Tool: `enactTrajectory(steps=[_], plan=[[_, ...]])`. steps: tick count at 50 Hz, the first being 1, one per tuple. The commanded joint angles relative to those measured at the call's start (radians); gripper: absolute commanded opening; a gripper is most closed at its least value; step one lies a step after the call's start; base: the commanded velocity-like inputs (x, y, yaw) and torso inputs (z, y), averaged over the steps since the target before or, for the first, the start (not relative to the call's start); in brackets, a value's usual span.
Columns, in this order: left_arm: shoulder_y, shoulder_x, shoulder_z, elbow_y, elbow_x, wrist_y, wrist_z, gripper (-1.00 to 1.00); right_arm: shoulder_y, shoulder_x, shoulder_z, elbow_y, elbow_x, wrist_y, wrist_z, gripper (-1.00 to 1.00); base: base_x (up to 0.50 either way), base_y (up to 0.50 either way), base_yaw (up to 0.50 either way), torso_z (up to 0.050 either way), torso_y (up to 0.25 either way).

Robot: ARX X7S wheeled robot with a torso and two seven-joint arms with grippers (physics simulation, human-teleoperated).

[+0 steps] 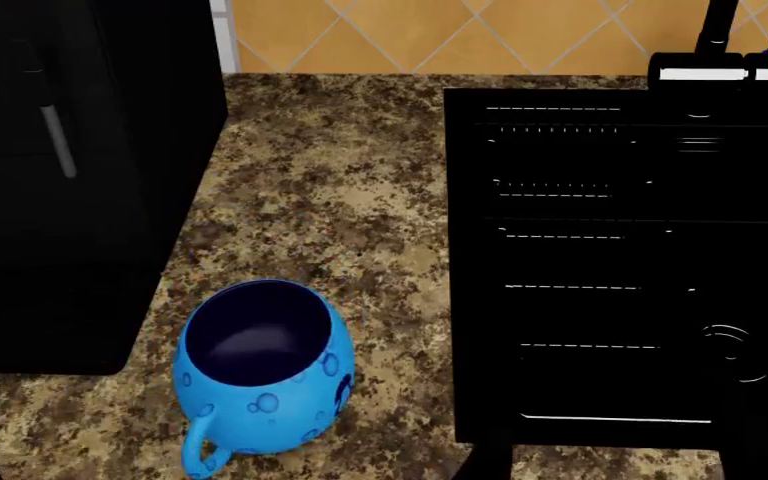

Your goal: Pick the mug from under the coffee machine dispenser and place it on the counter.

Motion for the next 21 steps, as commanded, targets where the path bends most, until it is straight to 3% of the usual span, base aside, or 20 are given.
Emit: enactTrajectory(steps=[1,13,17,21], plan=[[-0.126,-0.040,0.128,0.022,-0.001,0.051,-0.019,1.00,0.016,0.029,0.009,-0.037,0.015,0.009,0.023,1.00,0.00,0.00,0.00,0.000,0.000],[-0.500,-0.074,0.625,0.022,0.076,0.225,-0.063,1.00,0.033,0.070,-0.017,-0.054,0.016,-0.020,0.052,1.00,0.00,0.00,0.00,0.000,0.000],[-0.723,-0.067,0.898,0.022,0.112,0.307,-0.094,1.00,0.070,0.098,-0.066,-0.058,0.018,-0.046,0.077,1.00,0.00,0.00,0.00,0.000,0.000],[-0.998,-0.029,1.254,0.022,0.173,0.426,-0.151,1.00,0.149,0.135,-0.167,-0.058,0.019,-0.090,0.117,1.00,0.00,0.00,0.00,0.000,0.000]])
